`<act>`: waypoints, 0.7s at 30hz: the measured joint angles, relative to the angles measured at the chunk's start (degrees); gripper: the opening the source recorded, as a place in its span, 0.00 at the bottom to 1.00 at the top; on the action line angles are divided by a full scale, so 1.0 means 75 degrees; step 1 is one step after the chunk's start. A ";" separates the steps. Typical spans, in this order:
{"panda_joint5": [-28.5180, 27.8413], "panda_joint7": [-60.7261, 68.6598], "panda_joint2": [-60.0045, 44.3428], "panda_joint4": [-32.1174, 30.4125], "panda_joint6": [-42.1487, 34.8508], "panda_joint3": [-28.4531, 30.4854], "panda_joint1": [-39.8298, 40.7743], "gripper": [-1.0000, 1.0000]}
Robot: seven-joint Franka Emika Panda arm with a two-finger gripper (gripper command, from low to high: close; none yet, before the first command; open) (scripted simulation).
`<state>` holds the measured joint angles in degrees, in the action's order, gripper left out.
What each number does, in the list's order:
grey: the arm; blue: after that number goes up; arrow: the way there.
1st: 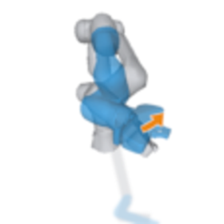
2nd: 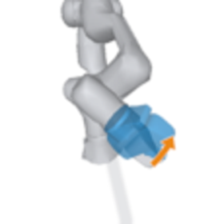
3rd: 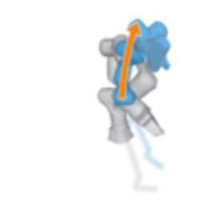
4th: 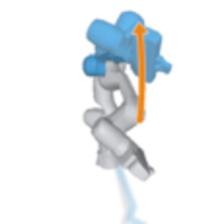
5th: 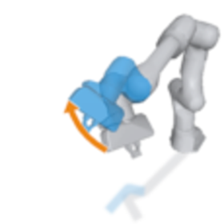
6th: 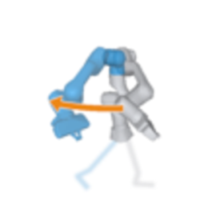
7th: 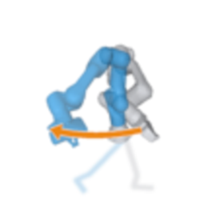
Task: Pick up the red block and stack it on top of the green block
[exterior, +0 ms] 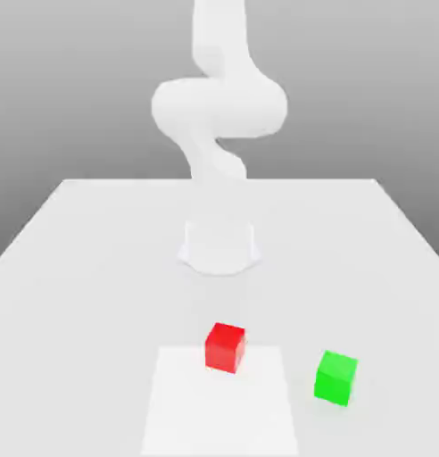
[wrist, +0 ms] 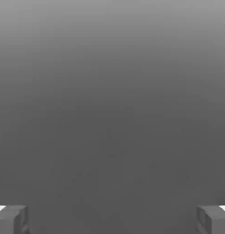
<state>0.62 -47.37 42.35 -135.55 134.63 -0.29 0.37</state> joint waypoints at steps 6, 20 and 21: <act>0.0215 -0.0604 -0.1357 -0.1418 0.1080 -0.0206 0.0156 0.50; -0.0161 -0.2578 -0.5753 -0.4224 0.4508 -0.0593 0.0405 0.50; -0.0288 -0.2679 -0.6063 -0.4201 0.4768 -0.0512 0.0360 0.50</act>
<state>-1.54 -67.46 -3.13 -167.06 170.39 -4.12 3.07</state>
